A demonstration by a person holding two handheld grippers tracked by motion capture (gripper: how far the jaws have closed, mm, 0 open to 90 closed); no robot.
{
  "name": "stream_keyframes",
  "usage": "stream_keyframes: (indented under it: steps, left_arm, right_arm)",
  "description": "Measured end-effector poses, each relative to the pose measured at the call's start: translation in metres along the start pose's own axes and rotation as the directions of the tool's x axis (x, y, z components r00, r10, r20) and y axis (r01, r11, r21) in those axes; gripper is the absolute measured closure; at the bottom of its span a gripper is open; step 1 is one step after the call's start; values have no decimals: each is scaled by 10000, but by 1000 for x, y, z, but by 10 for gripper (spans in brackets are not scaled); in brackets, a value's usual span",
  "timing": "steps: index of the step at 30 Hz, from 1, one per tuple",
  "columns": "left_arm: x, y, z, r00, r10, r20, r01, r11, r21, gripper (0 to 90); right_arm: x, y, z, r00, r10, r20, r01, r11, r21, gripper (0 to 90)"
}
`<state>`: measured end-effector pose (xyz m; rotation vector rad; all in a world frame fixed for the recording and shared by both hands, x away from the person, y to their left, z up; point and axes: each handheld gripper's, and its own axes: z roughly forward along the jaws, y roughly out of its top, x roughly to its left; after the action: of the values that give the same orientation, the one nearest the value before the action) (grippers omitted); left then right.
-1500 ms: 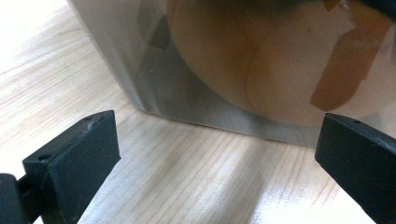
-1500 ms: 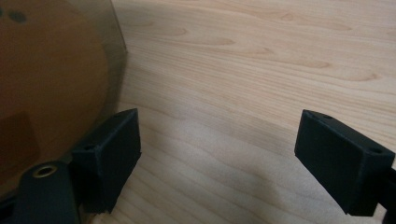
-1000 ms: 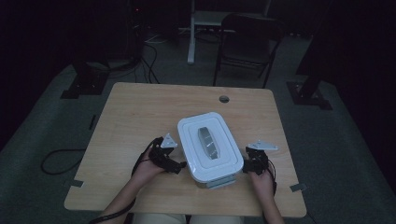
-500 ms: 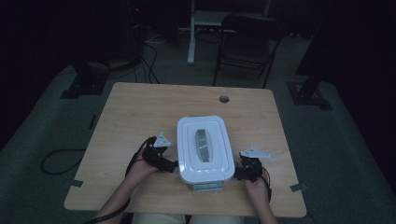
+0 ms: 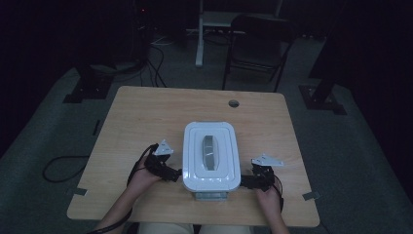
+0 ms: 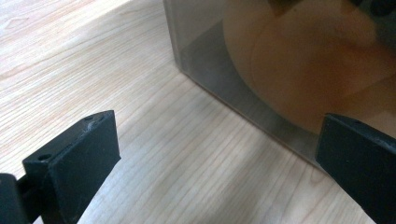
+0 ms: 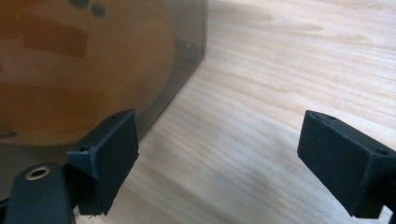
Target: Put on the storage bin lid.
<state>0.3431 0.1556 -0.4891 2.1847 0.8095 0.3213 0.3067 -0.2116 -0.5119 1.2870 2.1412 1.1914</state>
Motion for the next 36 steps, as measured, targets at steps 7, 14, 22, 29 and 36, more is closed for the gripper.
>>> stream_keyframes:
  steps: [7, 14, 22, 29, 36]
  left_arm:
    - [1, 0, -7, 9997, -234, -45, 232, 9989, -403, 4]
    - [1, 1, -9, 9998, -175, -32, 174, 9996, -228, 4]
    - [2, 0, -18, 9999, -164, 2, 164, 9996, -241, 4]
    - [5, -4, -26, 9998, -184, -101, 182, 9997, -190, 4]
    - [13, -13, -34, 9983, -424, -394, 420, 9991, -115, 4]
  right_arm:
    - [-15, 0, -4, 9998, 187, -109, -190, 9994, -294, 122]
    - [-23, 10, 0, 9998, 182, 83, -177, 9982, -568, 122]
    - [-30, 18, -1, 9992, 276, 279, -252, 9963, -818, 122]
    - [-29, 18, -4, 9990, 255, 361, -226, 9966, -791, 122]
    - [-28, 14, -6, 9984, 224, 513, -189, 9975, -677, 122]
